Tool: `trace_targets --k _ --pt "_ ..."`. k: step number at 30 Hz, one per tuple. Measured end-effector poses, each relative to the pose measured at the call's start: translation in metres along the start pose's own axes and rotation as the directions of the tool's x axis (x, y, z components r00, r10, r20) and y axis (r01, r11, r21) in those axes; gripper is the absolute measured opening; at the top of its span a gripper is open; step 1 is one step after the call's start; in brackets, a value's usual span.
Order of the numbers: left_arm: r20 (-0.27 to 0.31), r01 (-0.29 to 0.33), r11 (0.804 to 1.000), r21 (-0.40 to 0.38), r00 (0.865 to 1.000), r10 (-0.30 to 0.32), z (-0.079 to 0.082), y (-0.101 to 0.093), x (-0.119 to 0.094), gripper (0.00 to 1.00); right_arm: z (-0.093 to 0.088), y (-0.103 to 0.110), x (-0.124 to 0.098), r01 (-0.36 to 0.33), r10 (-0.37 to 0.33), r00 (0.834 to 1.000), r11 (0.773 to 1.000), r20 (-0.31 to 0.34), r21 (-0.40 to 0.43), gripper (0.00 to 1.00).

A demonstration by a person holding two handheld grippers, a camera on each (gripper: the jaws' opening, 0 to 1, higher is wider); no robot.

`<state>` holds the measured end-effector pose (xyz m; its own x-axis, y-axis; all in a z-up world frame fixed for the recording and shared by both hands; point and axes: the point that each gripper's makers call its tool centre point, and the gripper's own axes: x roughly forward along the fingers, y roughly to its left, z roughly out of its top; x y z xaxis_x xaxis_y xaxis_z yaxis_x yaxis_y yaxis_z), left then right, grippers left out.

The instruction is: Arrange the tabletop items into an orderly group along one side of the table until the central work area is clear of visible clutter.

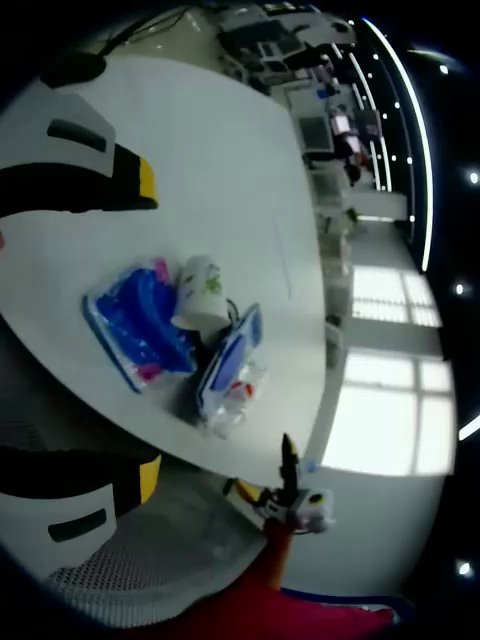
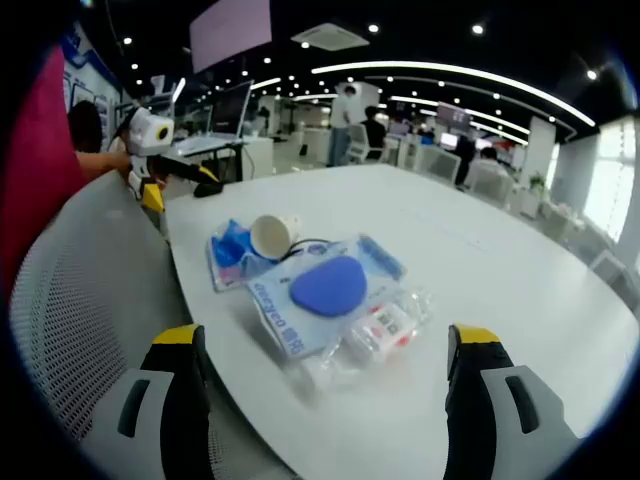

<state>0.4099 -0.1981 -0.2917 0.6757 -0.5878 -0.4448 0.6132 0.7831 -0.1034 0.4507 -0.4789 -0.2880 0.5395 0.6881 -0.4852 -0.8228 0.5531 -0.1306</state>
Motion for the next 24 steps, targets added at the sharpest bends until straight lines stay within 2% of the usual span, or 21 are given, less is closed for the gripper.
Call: trace_targets --k 24 --pt "-0.016 0.001 1.000 -0.011 1.000 -0.001 -0.0039 0.0010 0.0000 0.94 -0.0034 0.0059 0.0066 -0.021 0.021 1.000 1.000 -0.008 0.012 0.97"
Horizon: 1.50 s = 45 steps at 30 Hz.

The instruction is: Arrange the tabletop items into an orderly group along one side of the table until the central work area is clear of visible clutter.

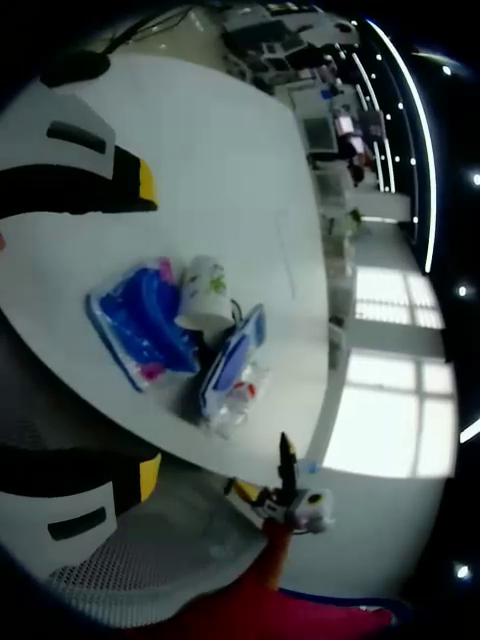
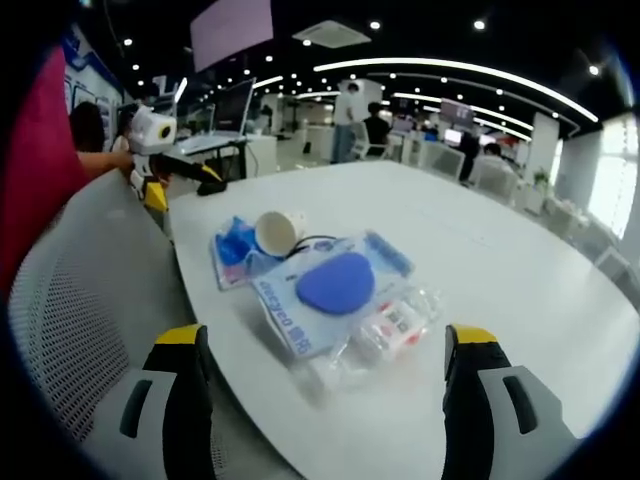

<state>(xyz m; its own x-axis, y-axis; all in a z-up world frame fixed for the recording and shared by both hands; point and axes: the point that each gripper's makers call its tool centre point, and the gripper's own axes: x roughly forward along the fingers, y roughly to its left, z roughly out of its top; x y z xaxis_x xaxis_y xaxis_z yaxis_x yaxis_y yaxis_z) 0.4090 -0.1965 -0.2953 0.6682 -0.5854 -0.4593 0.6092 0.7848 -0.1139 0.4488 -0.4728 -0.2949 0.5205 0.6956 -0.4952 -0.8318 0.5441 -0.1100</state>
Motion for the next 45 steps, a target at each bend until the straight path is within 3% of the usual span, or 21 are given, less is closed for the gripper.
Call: trace_targets --k 45 --pt "-0.018 0.010 1.000 0.010 1.000 -0.010 -0.0014 -0.0026 0.0013 0.90 0.0062 0.0058 0.0008 -0.025 0.025 1.000 1.000 0.008 -0.003 0.95"
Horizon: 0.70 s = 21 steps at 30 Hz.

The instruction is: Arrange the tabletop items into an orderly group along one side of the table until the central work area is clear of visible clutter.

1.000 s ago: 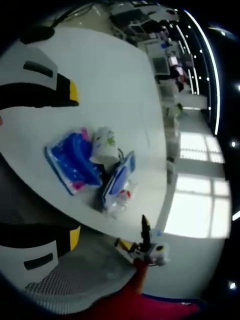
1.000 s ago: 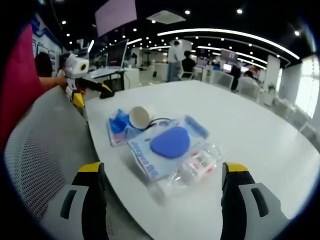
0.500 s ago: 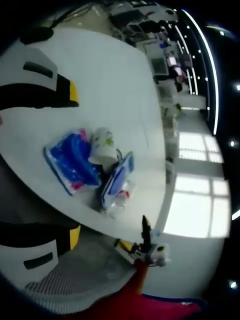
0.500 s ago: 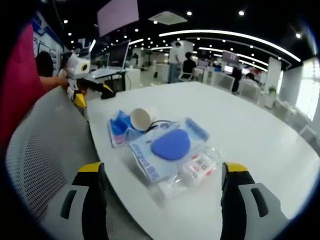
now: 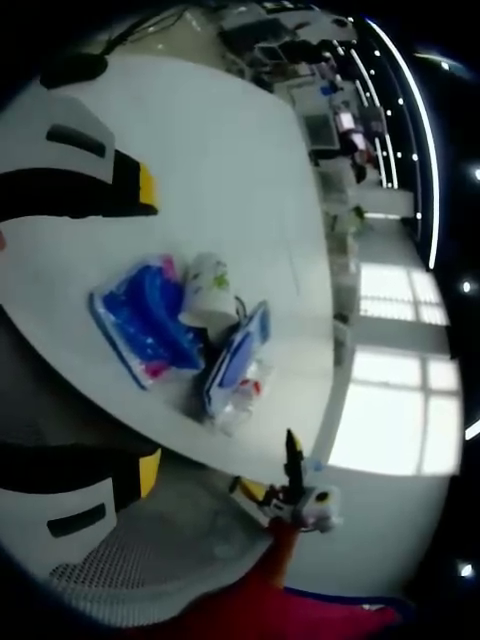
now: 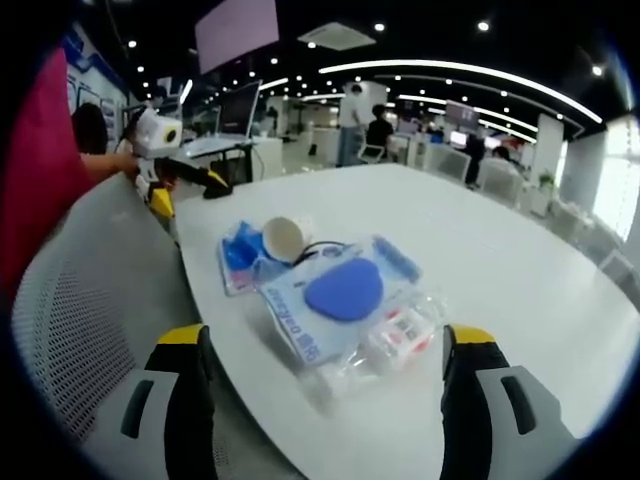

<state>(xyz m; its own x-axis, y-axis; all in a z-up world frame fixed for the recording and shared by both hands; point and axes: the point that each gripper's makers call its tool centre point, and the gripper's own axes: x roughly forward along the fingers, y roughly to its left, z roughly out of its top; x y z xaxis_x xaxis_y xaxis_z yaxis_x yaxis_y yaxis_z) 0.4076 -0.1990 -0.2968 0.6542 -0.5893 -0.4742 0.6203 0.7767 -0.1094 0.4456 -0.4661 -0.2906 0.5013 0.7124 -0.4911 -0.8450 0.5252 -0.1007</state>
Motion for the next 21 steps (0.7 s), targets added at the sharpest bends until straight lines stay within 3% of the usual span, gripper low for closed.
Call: trace_targets --k 21 --pt "0.005 -0.001 1.000 -0.006 1.000 0.001 0.0015 -0.0007 -0.0015 0.88 0.0018 0.0026 0.0034 -0.017 0.017 1.000 1.000 -0.001 -0.007 0.94"
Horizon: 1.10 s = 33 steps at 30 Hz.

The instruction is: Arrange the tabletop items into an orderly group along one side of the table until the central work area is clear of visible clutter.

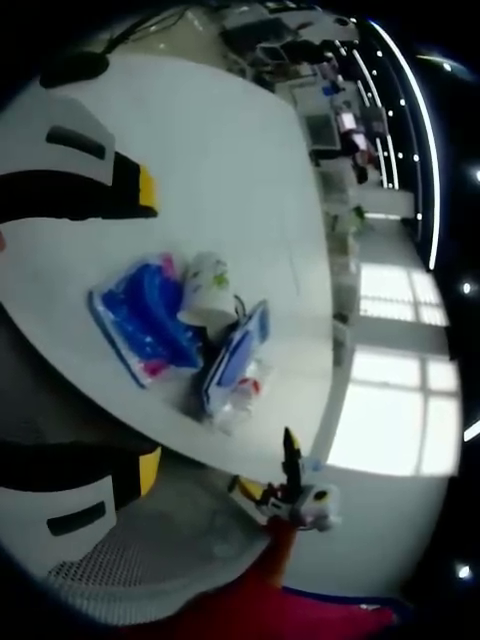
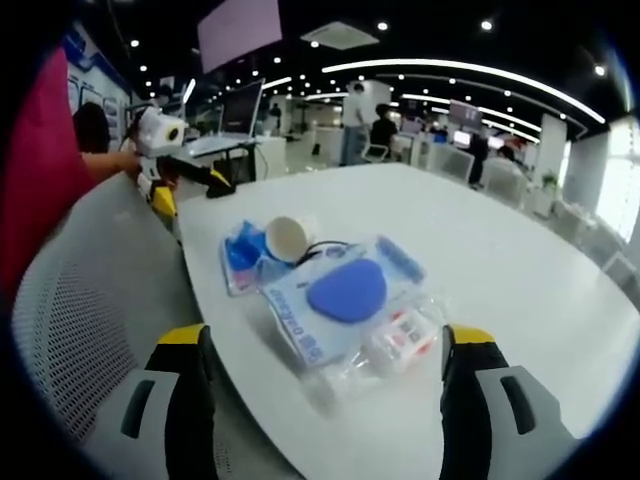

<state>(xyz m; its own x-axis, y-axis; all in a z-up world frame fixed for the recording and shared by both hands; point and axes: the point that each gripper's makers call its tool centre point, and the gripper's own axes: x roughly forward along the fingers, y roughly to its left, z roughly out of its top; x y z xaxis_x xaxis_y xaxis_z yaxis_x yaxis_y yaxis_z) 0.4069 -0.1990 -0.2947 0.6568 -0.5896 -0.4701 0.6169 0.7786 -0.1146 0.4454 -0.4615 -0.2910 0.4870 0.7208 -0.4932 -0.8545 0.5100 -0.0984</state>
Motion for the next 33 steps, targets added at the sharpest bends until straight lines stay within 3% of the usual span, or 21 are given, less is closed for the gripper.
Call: trace_targets --k 17,33 --pt "0.000 0.004 0.999 0.054 1.000 -0.004 0.010 -0.007 0.003 0.89 0.024 0.003 0.011 -0.035 0.036 0.999 0.997 0.015 -0.064 0.94" --pt "0.012 -0.001 0.993 0.120 1.000 0.000 0.035 -0.003 0.015 0.89 0.073 0.004 0.045 -0.113 0.120 0.993 0.973 0.024 -0.201 0.91"
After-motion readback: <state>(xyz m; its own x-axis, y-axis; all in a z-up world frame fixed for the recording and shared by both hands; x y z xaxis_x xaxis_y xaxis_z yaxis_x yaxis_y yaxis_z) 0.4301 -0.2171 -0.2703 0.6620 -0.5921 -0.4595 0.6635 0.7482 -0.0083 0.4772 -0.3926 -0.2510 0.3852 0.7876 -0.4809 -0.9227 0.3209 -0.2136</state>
